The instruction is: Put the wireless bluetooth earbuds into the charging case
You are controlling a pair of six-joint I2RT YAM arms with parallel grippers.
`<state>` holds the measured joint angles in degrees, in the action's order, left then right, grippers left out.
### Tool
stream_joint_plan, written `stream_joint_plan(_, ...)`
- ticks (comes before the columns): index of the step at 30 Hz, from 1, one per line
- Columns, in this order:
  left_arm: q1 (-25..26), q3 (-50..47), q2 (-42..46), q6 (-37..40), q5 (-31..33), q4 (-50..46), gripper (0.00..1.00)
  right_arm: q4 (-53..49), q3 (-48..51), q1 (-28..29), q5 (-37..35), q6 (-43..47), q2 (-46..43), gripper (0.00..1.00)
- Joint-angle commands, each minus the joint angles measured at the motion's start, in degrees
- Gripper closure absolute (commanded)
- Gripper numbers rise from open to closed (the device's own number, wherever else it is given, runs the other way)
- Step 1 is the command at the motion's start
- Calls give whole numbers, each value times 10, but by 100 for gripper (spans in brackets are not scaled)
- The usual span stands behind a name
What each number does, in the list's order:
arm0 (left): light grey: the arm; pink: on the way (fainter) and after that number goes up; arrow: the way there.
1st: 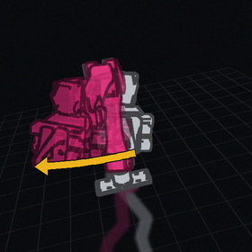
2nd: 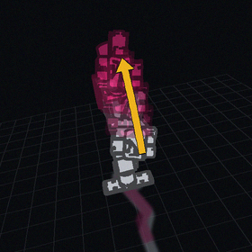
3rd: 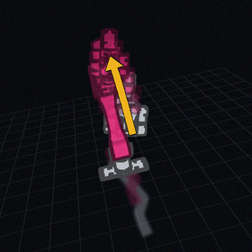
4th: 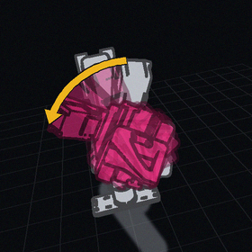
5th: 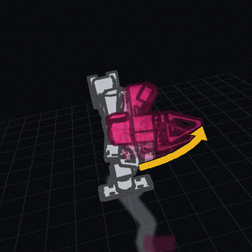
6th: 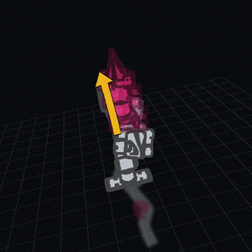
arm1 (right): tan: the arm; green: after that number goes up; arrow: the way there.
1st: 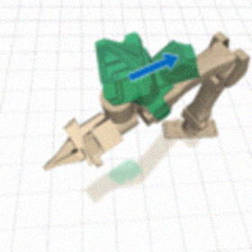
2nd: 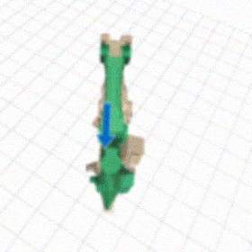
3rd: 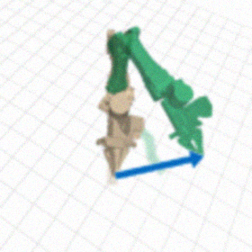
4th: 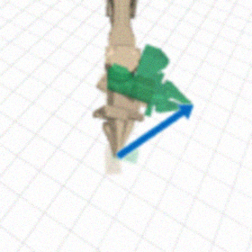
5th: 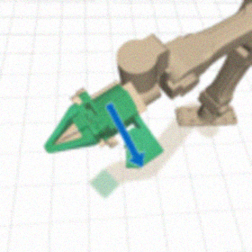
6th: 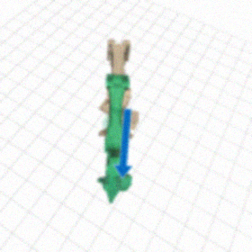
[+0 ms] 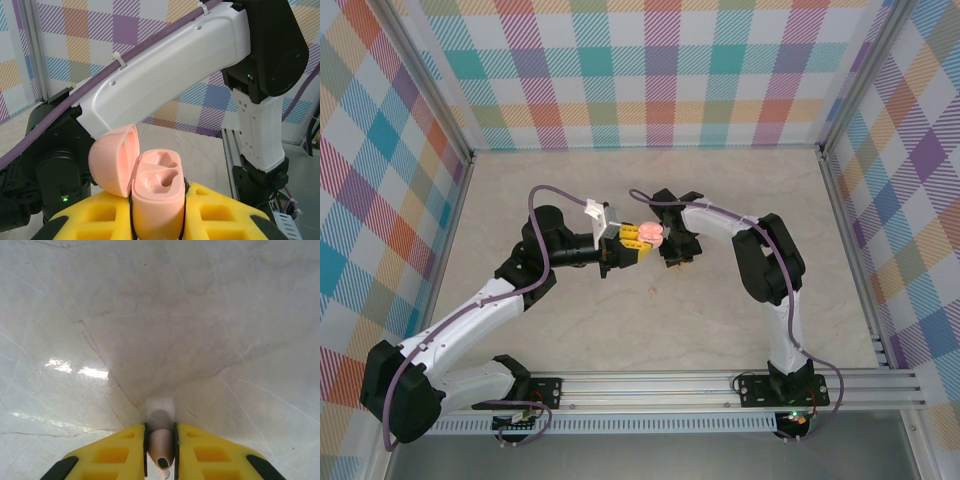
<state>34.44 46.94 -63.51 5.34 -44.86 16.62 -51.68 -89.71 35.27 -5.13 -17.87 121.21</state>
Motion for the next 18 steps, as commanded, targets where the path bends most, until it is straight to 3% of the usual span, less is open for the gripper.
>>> stream_joint_plan(1,7,-4,8,1,5,2,92,-18,12,-4,5,-22,10,80)
stream_joint_plan(7,7,-6,10,0,8,2,92,39,60,-32,60,-49,-28,81)
stream_joint_plan(18,7,-9,-5,-29,50,12,92,218,197,-106,227,-95,-147,82)
